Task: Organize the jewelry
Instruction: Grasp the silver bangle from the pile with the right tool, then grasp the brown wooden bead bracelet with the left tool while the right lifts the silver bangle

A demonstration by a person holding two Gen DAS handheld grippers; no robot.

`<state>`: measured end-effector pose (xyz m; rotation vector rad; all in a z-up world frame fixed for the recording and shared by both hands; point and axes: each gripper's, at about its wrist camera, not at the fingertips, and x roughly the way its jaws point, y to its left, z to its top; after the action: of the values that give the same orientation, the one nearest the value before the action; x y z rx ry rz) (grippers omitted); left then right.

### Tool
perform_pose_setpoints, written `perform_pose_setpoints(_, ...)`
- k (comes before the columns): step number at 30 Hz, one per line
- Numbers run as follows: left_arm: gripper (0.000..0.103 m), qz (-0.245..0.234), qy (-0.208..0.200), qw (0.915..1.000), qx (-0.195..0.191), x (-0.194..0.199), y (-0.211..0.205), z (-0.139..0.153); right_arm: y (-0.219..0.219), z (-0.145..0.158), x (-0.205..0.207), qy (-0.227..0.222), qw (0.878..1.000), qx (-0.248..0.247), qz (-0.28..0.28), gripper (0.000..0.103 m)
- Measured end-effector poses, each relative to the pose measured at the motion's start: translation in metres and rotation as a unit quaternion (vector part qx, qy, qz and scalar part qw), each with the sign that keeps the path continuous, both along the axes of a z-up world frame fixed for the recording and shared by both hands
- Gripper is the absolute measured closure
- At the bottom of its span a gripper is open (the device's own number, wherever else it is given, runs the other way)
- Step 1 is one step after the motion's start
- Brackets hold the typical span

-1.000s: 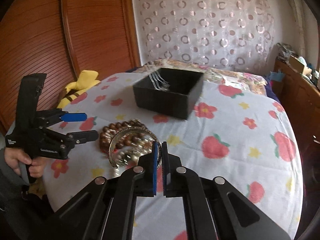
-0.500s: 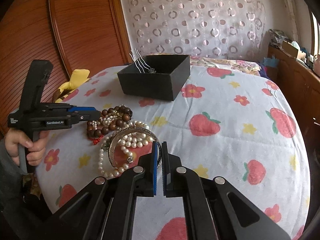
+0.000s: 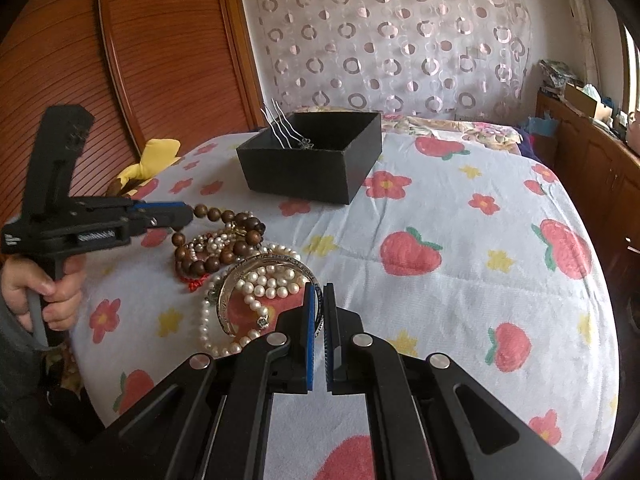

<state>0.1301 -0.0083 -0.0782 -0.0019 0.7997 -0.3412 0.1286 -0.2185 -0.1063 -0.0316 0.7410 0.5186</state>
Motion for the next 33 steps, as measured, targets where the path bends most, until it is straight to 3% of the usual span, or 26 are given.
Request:
perform_pose_setpoints(18,0.091,-0.005,-0.096,0.9953,-0.010,-0.004,-0.013,0.085,0.008,0.045,0.013,-0.044,0.999,-0.006,0.007,0.098)
perform_pose_setpoints(33,0.091,0.003,-0.116,0.9932,0.005,0.039,-0.027,0.106,0.012,0.079,0.044,-0.074,0.997,-0.013,-0.005,0.098)
